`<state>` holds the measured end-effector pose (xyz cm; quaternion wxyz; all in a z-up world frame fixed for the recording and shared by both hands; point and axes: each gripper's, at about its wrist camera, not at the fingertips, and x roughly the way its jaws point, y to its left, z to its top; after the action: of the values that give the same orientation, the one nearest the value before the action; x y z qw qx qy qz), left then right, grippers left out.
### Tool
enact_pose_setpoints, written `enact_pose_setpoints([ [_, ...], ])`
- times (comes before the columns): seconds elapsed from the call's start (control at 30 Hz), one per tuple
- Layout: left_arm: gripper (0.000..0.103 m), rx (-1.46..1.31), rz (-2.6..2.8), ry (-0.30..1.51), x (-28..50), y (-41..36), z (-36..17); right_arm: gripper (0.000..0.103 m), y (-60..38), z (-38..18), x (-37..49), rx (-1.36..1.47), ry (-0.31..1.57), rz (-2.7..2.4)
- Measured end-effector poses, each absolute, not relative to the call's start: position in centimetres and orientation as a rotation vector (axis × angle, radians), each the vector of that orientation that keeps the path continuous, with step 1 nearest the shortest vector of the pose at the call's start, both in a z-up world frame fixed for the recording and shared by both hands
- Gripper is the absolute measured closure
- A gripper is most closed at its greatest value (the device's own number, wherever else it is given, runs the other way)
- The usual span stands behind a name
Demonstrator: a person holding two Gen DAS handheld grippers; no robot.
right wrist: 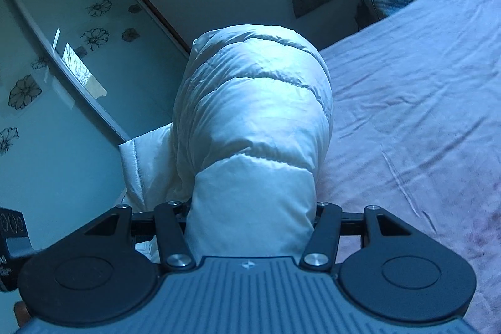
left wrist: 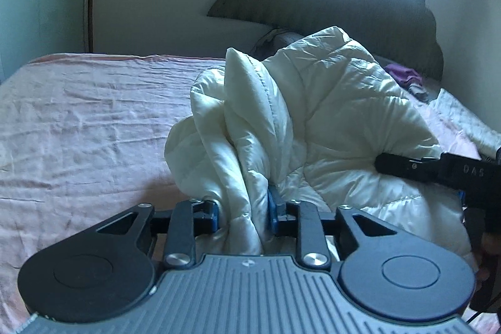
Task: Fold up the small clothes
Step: 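Open both grippers and release the folded jacket onto the bed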
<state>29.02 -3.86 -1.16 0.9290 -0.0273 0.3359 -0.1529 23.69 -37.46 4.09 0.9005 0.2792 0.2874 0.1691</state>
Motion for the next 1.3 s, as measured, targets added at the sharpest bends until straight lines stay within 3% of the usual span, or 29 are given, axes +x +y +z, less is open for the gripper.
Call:
enact_pose_setpoints([
  [0.13,0.046,-0.047,-0.26,0.684,28.8,-3.9,-1.4,0.036,-37.8,3.5,24.1,0.591,0.619,0.34],
  [0.3,0.032,-0.06,-0.202,0.685,28.9,-3.5,-1.7,0.03,-37.9,3.1,24.0,0.596,0.633,0.333],
  [0.43,0.016,-0.042,-0.153,0.66,28.6,-3.5,-1.6,0.027,-37.7,3.5,23.5,0.571,0.638,0.296],
  [0.7,0.009,-0.061,-0.122,0.66,28.8,-2.2,-2.1,0.025,-36.2,5.6,20.1,0.403,0.576,0.16],
  [0.93,0.008,-0.077,-0.106,0.667,28.4,-1.6,-2.4,0.025,-31.6,9.2,14.0,0.058,0.38,0.084],
  [1.17,0.007,-0.065,-0.087,0.671,27.9,-1.3,-2.6,0.026,-27.5,6.2,13.2,-0.059,0.526,0.182],
  [1.3,0.008,-0.056,-0.081,0.669,26.9,-0.9,-2.3,0.025,-27.2,6.5,12.2,-0.001,0.499,0.152],
])
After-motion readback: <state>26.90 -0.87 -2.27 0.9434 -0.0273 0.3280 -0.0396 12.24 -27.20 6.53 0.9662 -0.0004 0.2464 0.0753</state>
